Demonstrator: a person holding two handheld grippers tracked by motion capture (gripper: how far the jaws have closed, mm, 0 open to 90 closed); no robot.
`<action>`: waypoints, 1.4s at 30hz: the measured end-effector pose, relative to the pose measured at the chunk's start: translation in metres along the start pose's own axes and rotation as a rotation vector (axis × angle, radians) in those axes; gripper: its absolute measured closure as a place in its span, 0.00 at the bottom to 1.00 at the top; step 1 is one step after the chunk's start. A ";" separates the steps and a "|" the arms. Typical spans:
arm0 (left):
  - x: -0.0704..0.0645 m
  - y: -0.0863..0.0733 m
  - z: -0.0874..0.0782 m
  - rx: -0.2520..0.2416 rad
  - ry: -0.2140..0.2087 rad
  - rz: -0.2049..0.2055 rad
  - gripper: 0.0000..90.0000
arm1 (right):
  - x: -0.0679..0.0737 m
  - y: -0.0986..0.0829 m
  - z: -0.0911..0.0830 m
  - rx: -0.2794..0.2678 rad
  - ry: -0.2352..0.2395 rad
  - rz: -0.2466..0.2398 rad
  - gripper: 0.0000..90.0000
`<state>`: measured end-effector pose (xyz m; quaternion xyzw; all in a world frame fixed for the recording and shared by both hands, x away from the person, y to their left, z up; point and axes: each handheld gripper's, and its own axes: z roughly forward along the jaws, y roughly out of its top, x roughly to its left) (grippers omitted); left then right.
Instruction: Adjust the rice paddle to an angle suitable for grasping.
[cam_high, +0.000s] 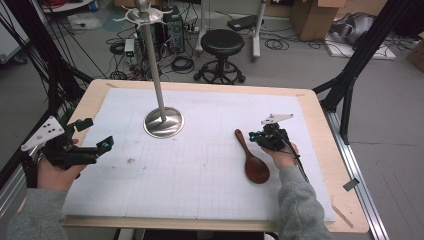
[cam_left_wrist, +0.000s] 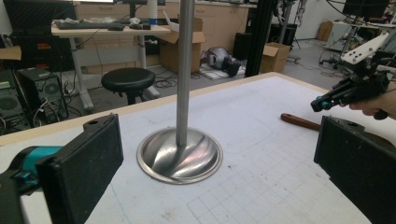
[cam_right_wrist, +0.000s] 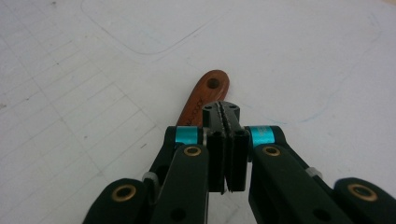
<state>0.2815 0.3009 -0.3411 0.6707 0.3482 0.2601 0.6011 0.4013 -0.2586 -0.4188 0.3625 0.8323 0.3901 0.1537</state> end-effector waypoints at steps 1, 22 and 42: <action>0.000 0.000 0.000 0.000 0.000 0.000 0.02 | 0.000 0.000 0.000 0.000 0.000 0.000 0.99; -0.001 -0.002 -0.002 0.006 0.001 0.008 0.02 | -0.003 -0.008 0.023 0.075 0.017 0.030 0.99; 0.001 -0.004 -0.004 0.013 0.008 0.000 0.02 | 0.002 -0.006 0.027 0.068 0.041 0.005 0.99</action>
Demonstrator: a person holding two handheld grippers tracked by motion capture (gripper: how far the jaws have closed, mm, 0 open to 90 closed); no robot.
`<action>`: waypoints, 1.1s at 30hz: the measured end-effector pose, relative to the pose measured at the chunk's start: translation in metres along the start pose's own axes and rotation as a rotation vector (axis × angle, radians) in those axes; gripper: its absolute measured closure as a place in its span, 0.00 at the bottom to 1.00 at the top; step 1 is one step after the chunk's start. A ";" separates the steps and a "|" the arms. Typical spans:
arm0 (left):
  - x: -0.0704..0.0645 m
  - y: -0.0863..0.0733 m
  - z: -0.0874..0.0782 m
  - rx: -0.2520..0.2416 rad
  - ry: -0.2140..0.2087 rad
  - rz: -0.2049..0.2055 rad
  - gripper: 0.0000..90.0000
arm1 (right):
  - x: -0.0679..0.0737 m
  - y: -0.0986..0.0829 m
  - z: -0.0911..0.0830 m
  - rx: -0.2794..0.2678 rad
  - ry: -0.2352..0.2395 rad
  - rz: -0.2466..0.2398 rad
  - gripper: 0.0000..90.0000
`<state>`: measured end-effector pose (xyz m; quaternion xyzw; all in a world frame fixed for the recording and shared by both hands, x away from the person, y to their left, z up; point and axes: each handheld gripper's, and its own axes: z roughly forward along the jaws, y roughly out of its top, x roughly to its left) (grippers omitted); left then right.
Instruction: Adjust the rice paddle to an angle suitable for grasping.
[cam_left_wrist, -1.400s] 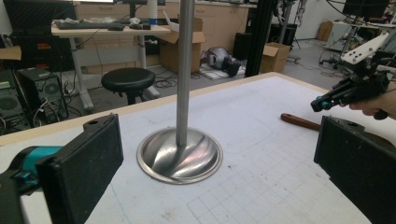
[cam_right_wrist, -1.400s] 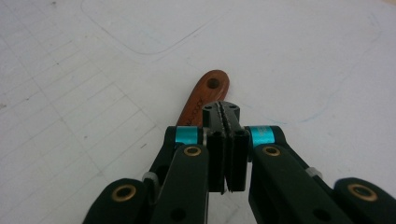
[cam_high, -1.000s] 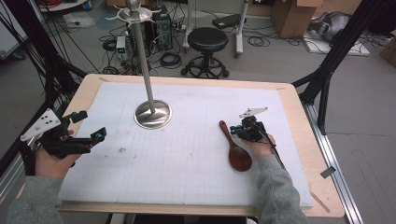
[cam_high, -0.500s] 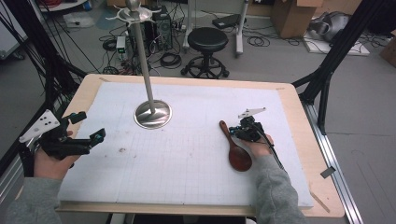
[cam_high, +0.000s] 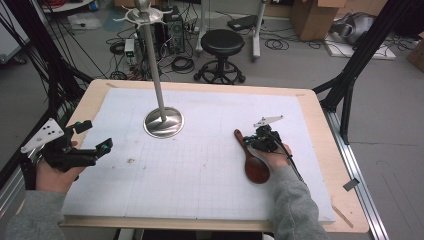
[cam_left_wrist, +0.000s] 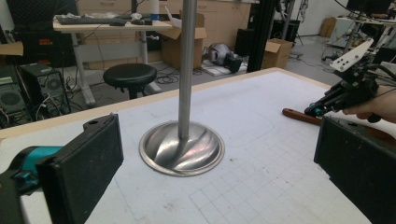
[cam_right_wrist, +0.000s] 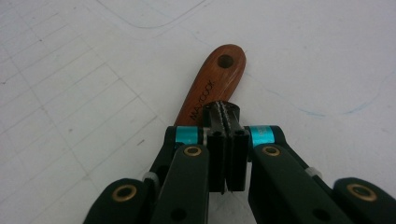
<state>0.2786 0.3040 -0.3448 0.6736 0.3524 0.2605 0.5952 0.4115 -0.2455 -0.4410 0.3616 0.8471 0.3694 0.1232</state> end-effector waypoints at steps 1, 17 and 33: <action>0.000 0.000 0.000 0.001 0.001 0.001 0.02 | 0.000 0.000 0.000 0.001 -0.002 -0.004 0.99; -0.003 0.001 0.000 0.006 -0.002 0.016 0.02 | 0.012 0.003 0.003 0.012 0.057 -0.078 0.99; -0.005 0.001 -0.003 0.000 -0.055 0.020 0.02 | 0.022 0.005 0.006 0.016 0.125 -0.129 0.99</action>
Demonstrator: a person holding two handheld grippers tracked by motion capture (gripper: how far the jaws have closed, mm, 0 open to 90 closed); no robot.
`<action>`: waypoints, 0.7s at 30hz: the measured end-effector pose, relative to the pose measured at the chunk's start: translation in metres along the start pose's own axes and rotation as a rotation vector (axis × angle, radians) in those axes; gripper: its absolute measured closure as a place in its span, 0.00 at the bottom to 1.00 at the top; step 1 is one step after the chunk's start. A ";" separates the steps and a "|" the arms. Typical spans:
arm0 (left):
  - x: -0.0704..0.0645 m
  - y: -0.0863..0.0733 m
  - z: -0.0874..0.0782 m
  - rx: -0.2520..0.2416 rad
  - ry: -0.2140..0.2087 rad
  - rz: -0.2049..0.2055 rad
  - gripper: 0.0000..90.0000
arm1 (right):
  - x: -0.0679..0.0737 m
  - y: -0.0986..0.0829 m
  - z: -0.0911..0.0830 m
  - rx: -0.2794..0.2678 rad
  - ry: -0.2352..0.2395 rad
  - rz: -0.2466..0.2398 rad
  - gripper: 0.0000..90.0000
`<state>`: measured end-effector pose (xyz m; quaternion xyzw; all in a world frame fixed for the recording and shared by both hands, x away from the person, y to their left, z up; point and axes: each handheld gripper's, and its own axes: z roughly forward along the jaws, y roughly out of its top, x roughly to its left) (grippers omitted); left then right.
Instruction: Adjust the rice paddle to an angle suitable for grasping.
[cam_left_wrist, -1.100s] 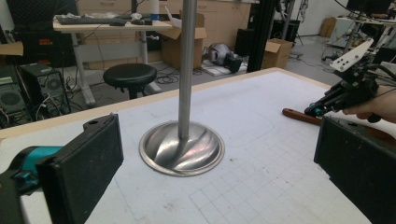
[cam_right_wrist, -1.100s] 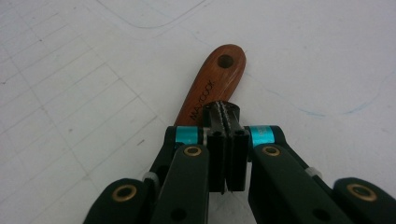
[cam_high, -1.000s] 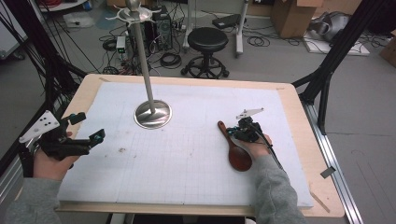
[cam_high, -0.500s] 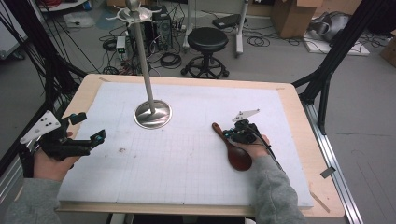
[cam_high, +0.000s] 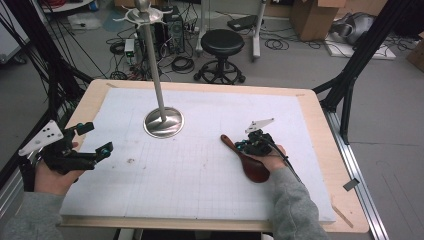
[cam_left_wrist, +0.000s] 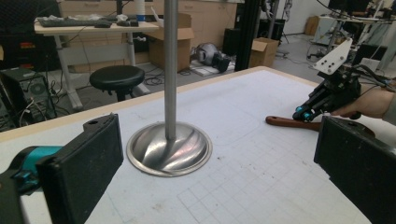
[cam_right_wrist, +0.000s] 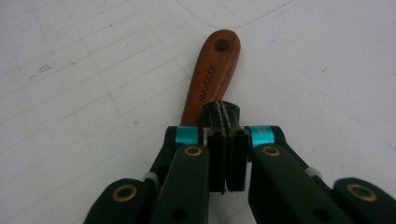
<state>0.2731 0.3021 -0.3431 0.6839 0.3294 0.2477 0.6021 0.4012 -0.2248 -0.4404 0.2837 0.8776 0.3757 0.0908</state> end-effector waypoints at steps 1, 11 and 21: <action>0.000 0.000 0.000 0.003 0.002 0.003 0.02 | 0.000 0.000 0.001 -0.004 0.002 -0.006 0.99; 0.001 -0.001 -0.002 0.005 0.010 0.000 0.02 | 0.006 0.002 0.002 0.005 0.007 -0.050 1.00; 0.002 -0.002 -0.003 0.007 0.015 -0.003 0.02 | 0.011 0.004 0.005 0.002 0.058 -0.094 1.00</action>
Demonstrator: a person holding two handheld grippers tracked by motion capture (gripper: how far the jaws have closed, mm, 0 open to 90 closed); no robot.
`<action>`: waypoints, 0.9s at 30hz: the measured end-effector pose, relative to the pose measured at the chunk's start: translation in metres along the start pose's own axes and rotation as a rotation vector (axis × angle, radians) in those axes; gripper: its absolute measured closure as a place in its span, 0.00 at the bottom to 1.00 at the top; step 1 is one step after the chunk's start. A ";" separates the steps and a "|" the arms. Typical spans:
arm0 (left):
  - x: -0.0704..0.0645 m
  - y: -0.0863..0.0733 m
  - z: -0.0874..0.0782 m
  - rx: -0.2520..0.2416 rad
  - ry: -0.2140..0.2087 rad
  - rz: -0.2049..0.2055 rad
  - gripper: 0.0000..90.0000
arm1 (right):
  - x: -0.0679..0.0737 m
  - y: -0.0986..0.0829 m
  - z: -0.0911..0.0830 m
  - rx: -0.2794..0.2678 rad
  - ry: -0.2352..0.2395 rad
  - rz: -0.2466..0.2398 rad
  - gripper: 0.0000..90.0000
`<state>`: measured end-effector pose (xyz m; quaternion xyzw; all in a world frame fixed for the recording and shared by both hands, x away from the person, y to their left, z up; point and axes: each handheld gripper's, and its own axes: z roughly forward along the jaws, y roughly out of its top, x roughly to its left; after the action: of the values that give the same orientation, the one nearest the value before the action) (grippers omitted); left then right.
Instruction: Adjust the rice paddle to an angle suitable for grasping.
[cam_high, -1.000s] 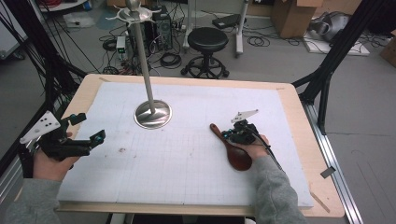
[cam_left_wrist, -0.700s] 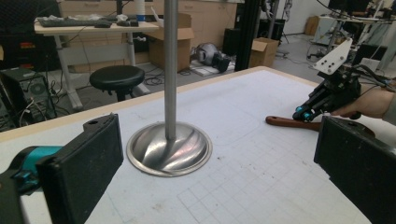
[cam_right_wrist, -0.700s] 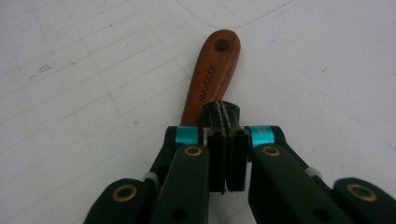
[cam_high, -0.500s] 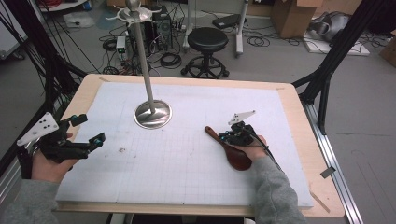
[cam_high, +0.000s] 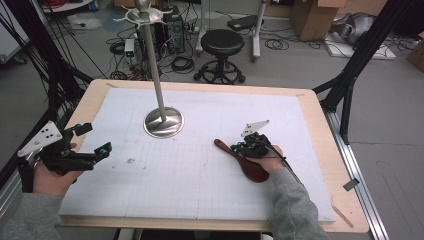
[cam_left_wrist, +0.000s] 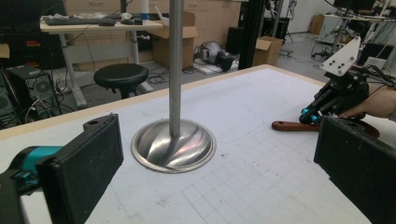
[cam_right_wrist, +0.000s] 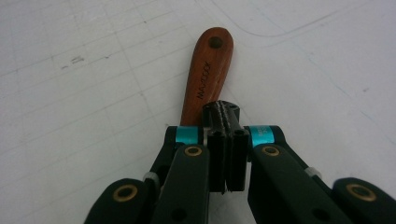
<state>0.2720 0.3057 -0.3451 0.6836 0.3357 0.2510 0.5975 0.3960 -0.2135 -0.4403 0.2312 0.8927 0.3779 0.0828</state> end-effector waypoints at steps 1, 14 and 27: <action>0.000 0.000 0.000 -0.001 0.000 0.000 0.02 | 0.001 0.000 0.001 -0.002 0.002 -0.001 1.00; 0.000 -0.001 -0.002 0.002 0.007 -0.004 0.02 | 0.006 0.005 0.003 0.020 0.024 -0.045 1.00; 0.002 -0.003 -0.002 0.006 0.008 -0.005 0.02 | 0.006 0.007 -0.003 0.000 -0.005 -0.029 0.83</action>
<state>0.2714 0.3088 -0.3474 0.6835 0.3408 0.2512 0.5946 0.3924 -0.2083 -0.4330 0.2194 0.8956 0.3763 0.0906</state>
